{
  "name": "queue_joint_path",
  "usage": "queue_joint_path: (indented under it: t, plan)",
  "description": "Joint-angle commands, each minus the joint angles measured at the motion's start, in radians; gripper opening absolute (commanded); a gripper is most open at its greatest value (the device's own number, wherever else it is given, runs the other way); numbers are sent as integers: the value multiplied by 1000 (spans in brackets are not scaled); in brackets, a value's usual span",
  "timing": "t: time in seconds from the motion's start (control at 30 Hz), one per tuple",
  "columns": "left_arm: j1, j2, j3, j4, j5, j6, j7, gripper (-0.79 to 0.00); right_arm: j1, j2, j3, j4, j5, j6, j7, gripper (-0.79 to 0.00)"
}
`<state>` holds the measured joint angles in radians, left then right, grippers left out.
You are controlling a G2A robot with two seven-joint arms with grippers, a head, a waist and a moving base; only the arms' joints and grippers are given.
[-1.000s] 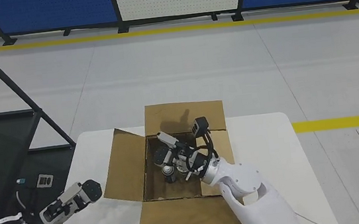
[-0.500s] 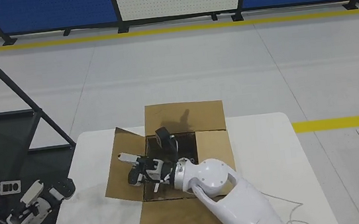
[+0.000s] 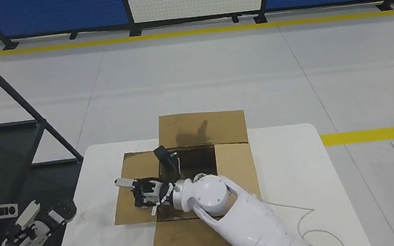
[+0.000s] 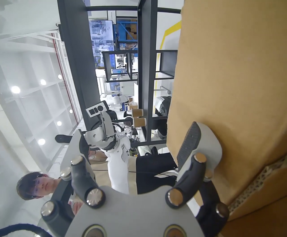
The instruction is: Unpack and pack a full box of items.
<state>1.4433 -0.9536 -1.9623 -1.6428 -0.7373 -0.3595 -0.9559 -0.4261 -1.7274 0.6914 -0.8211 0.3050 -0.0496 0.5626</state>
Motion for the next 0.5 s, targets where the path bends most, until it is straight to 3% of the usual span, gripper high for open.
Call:
queue_joint_path:
  t: [0.0,0.47]
  plan:
    - [-3,0,2,1,0,1,-1,0,7,-9,-11,11,-21,4,-26,0]
    - [3,-3,0,13,-8,-2,-10,0,30,-56,-40,81,-117,36,-129,0]
